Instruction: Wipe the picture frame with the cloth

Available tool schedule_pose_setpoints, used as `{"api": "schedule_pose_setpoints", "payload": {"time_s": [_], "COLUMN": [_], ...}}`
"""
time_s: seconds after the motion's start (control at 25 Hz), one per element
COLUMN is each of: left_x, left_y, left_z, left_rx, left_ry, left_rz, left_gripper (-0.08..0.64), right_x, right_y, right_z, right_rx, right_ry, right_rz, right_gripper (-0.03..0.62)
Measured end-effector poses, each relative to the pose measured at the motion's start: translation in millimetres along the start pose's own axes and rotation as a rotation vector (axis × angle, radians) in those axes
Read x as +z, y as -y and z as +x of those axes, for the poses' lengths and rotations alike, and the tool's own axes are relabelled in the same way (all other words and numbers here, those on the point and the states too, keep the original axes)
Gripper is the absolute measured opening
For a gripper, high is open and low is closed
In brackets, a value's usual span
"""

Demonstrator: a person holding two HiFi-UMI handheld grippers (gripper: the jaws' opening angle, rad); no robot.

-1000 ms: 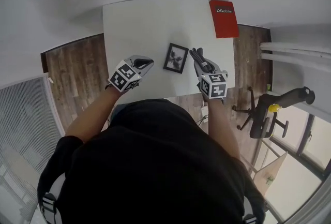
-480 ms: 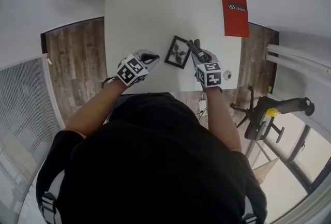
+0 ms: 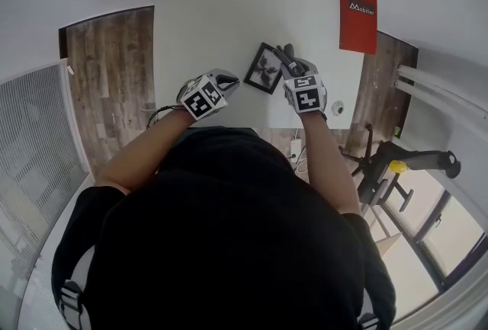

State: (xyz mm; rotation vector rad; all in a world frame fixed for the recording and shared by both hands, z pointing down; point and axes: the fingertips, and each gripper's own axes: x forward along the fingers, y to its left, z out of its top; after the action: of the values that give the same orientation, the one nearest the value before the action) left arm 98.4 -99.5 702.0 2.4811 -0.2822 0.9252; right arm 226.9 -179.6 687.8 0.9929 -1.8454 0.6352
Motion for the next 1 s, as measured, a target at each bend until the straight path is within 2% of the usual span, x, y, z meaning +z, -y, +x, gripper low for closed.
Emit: {"api": "schedule_pose_setpoints", "payload": {"time_s": [0.2, 0.28, 0.52, 0.84, 1.0], "left_x": [-8.6, -11.0, -15.5, -25.2, -23.6], "left_y": [9.1, 12.6, 19.7, 7.9, 5.9], "left_z": [21.8, 29.5, 43.9, 63.9, 67.6], "left_rx": [-0.008, -0.021, -0.028, 0.05, 0.072], "left_ry": [-0.034, -0.043, -0.06, -0.106, -0.102], "left_rz": [0.021, 0.009, 0.019, 0.052, 0.082], "left_gripper": [0.016, 0.059, 0.081, 0.104, 0.106], "right_x": [1.9, 5.1, 10.2, 10.4, 11.3], "right_y": [-0.5, 1.4, 5.4, 8.6, 10.9], "right_z": [12.4, 16.3, 29.0, 38.2, 38.7], "right_rx": [-0.015, -0.024, -0.04, -0.061, -0.061], "right_ry": [-0.047, -0.058, -0.096, -0.131, -0.132], "right_rz": [-0.08, -0.105, -0.187, -0.244, -0.259], "right_gripper": [0.107, 0.107, 0.107, 0.107, 0.107]}}
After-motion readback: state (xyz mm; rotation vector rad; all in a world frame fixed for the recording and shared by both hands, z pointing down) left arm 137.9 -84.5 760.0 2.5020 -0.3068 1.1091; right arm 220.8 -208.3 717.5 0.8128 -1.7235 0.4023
